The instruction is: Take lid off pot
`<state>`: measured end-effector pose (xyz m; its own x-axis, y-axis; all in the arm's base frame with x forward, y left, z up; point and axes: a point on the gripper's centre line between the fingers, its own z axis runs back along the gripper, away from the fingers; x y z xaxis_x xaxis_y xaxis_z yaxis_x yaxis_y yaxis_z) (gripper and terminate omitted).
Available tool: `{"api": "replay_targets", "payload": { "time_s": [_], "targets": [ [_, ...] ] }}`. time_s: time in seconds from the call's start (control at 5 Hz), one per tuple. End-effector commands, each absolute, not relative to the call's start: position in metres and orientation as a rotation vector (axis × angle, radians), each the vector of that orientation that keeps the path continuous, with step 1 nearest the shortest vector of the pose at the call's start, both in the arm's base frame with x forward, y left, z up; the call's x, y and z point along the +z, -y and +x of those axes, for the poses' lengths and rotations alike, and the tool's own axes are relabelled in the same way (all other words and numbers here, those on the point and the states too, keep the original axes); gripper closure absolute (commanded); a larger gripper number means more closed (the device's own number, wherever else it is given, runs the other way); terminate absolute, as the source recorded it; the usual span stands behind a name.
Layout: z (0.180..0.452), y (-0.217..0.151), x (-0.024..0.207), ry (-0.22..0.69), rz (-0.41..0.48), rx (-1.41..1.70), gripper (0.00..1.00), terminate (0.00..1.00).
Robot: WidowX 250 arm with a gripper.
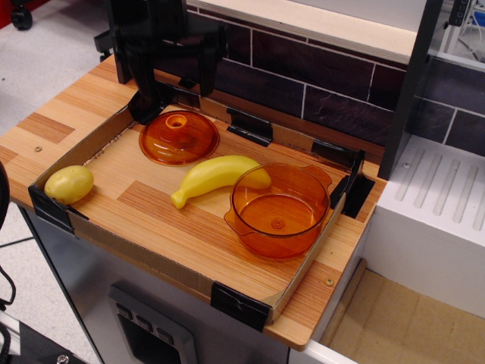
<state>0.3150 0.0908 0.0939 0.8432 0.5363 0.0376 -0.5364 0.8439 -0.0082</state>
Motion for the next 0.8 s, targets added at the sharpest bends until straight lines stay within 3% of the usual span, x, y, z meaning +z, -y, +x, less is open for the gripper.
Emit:
{"api": "replay_targets", "payload": {
  "time_s": [0.0, 0.4, 0.6],
  "targets": [
    [0.3064, -0.0861, 0.153, 0.112, -0.002, 0.529, 0.0, 0.0],
    [0.3064, -0.0861, 0.153, 0.112, -0.002, 0.529, 0.0, 0.0],
    [0.3064, -0.0861, 0.153, 0.112, -0.002, 0.529, 0.0, 1.0]
  ]
}}
